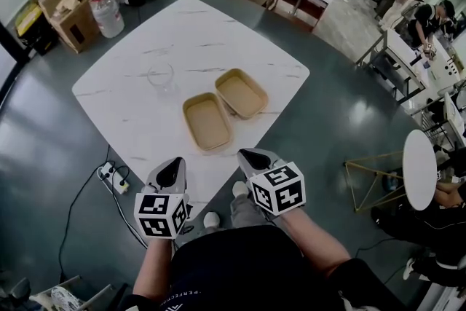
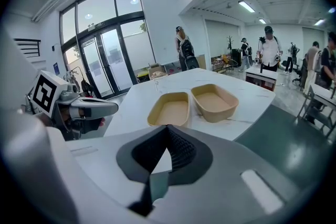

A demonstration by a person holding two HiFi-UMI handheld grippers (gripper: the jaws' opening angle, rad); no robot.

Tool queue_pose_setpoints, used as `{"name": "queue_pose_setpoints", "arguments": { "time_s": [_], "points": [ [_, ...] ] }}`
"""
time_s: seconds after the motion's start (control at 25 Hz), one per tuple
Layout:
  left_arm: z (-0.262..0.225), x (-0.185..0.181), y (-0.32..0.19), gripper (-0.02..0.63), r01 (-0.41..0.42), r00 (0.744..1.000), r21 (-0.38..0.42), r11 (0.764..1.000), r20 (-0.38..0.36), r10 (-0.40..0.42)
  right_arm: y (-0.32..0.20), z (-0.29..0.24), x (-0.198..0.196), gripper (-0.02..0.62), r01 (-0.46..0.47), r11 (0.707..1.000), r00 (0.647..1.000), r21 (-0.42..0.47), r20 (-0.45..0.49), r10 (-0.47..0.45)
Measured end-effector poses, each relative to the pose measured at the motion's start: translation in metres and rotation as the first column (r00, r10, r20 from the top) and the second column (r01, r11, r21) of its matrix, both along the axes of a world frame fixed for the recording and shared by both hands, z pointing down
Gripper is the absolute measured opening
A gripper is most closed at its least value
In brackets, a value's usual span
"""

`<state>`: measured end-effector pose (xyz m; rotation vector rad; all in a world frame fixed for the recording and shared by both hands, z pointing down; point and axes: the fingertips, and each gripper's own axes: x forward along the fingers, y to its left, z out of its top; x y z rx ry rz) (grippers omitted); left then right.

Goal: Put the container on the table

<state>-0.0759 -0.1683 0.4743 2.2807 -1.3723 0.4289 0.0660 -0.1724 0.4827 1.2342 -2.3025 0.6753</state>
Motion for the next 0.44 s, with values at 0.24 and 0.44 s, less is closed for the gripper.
{"name": "queue_pose_setpoints", "arguments": {
  "time_s": [0.24, 0.44],
  "points": [
    [0.004, 0.006, -0.003, -0.008, -0.009, 1.0, -0.009, 1.0, 0.003, 0.009, -0.004, 0.002, 0.004, 0.0, 0.002, 1.0, 1.0, -0.003, -0.009, -0.002],
    [0.006, 0.012, -0.007, -0.008, -0.019, 1.0, -0.012, 1.0, 0.009, 0.019, -0.009, 0.004, 0.01, 0.0, -0.001, 1.0, 1.0, -0.007, -0.009, 0.001]
  ]
}}
